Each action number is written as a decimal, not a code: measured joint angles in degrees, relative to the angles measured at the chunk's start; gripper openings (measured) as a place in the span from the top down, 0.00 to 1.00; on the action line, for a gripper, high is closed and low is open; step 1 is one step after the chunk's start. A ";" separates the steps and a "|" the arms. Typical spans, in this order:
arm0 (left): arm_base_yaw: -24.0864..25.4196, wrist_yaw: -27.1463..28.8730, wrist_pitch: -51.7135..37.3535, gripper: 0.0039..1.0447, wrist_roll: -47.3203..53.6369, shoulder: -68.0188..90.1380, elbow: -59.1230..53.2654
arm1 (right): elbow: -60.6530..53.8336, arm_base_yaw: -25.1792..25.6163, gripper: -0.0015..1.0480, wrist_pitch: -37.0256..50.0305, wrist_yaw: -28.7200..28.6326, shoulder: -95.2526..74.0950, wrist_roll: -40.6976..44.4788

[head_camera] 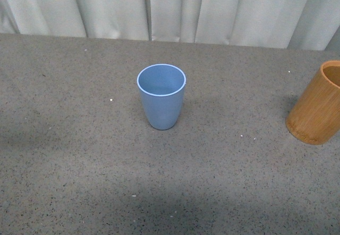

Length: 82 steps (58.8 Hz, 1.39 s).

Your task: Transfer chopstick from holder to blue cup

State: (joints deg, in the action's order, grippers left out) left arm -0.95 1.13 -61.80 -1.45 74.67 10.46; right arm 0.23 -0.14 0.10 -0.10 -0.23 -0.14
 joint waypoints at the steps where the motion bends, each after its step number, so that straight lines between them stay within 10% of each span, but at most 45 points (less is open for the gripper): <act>1: 0.68 -0.02 2.97 0.84 0.13 -4.07 -2.73 | 0.00 0.00 0.09 0.00 0.02 0.02 -0.02; 5: 0.90 -0.81 15.19 0.97 0.28 -19.10 -8.63 | 0.00 0.00 0.09 0.00 -0.02 0.00 0.00; 18: 0.85 -1.18 60.76 0.97 1.01 -71.52 -9.35 | 0.00 0.00 0.09 -0.02 0.20 0.02 -0.02; 33: 0.85 -1.16 61.72 0.94 0.98 -74.40 -9.35 | 0.00 0.00 0.09 -0.02 0.07 0.02 -0.02; 45: 0.85 -1.11 61.75 0.57 1.01 -74.40 -9.35 | 1.03 -0.33 0.09 -1.38 3.82 -2.71 -2.99; 64: 0.85 -1.11 61.77 0.04 1.05 -74.44 -9.35 | 13.55 4.39 0.09 30.45 6.08 -53.48 -14.43; 82: 0.85 -1.11 61.77 0.06 1.16 -74.44 -9.35 | 27.80 5.95 0.09 26.23 10.40 -79.67 -20.85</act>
State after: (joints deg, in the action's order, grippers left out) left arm -0.10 0.01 -0.03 -0.30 0.23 1.10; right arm 28.03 5.80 26.33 10.31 -79.90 -20.99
